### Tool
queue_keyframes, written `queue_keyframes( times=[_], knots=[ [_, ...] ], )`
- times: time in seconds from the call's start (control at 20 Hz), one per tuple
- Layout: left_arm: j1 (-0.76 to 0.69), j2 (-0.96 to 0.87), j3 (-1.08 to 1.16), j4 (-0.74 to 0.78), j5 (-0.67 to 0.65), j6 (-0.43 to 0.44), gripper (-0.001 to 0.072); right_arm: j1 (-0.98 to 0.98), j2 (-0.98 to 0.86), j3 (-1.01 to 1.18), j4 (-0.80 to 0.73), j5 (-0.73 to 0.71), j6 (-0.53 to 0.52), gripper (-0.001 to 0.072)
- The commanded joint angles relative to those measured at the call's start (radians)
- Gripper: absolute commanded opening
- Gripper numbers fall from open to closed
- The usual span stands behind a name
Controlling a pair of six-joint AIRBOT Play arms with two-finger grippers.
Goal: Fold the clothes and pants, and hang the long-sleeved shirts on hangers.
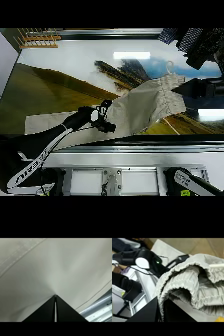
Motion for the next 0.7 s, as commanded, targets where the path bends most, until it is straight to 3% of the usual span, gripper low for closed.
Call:
queue_keyframes(
  times=[0.0, 0.65],
  knots=[
    [0.0, -0.001, 0.001, 0.0, 0.0, 0.0, 0.0004, 0.109, 0.002, 0.064, 0.085, 0.004, 0.011, 0.0018],
    [0.0, 0.018, 0.031, -0.01, 0.001, -0.003, 0.0004, 0.256, 0.002, 0.223, 0.169, -0.049, 0.042, 0.0017]
  ],
)
